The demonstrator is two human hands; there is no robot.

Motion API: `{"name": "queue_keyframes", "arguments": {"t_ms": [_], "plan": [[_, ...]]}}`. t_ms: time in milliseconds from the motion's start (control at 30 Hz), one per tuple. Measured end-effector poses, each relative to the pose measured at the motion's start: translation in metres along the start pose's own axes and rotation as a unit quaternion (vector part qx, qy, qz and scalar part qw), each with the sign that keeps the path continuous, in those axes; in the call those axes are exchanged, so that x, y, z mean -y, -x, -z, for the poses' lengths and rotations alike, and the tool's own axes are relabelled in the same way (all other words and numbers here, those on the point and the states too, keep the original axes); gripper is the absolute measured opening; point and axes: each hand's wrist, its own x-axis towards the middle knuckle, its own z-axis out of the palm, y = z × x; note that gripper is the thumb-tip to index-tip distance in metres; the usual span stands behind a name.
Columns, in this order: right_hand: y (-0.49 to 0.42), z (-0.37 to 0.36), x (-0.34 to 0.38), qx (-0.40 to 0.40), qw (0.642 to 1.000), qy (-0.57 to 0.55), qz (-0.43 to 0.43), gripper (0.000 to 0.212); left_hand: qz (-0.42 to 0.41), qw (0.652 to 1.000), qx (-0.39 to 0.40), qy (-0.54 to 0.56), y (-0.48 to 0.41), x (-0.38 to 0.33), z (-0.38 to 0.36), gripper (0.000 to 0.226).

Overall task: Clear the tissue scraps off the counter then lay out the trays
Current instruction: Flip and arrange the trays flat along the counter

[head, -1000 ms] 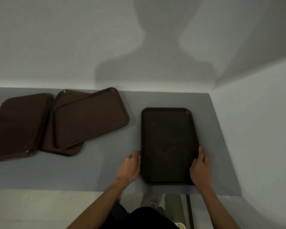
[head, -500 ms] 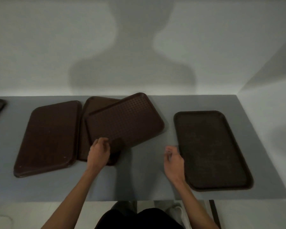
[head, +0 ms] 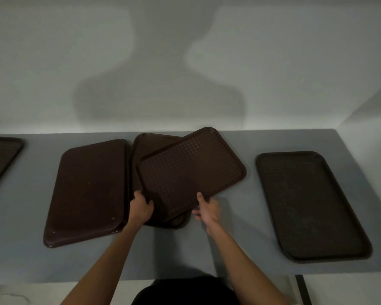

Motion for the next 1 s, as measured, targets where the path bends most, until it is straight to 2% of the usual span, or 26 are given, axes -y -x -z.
{"name": "queue_keyframes", "arguments": {"t_ms": [100, 200, 267, 400, 500, 600, 700, 800, 900, 1000], "plan": [[-0.010, -0.010, -0.002, -0.046, 0.999, 0.005, -0.006, 0.025, 0.011, 1.000, 0.018, 0.008, -0.002, 0.002, -0.002, 0.045], [-0.046, -0.015, -0.029, -0.099, 0.994, 0.045, -0.017, 0.035, 0.018, 0.997, 0.049, 0.055, 0.003, -0.001, -0.005, 0.040], [-0.042, -0.014, -0.026, -0.124, 0.991, 0.053, -0.023, 0.043, 0.027, 0.990, 0.055, 0.129, 0.007, -0.004, -0.007, 0.037], [0.003, 0.013, 0.016, -0.174, 0.984, 0.036, 0.009, 0.039, 0.091, 0.931, 0.046, 0.350, 0.001, -0.011, -0.001, 0.036], [0.007, 0.039, 0.020, -0.195, 0.979, 0.028, 0.044, 0.042, 0.098, 0.890, 0.040, 0.443, -0.004, -0.032, 0.019, 0.032], [0.008, 0.064, 0.018, -0.210, 0.974, 0.052, 0.071, 0.050, 0.086, 0.901, 0.074, 0.419, -0.013, -0.051, 0.032, 0.043], [0.019, 0.090, 0.019, -0.220, 0.965, 0.089, 0.108, 0.051, 0.074, 0.925, 0.155, 0.339, -0.014, -0.069, 0.028, 0.052], [0.029, 0.123, 0.018, -0.251, 0.949, 0.125, 0.145, 0.055, 0.017, 0.943, 0.219, 0.249, 0.000, -0.092, 0.014, 0.054], [0.042, 0.163, 0.018, -0.247, 0.944, 0.136, 0.171, 0.046, -0.020, 0.941, 0.240, 0.238, 0.018, -0.115, -0.007, 0.039], [0.055, 0.203, 0.018, -0.248, 0.940, 0.140, 0.189, 0.044, -0.084, 0.955, 0.197, 0.207, 0.027, -0.127, -0.043, 0.024]]}}
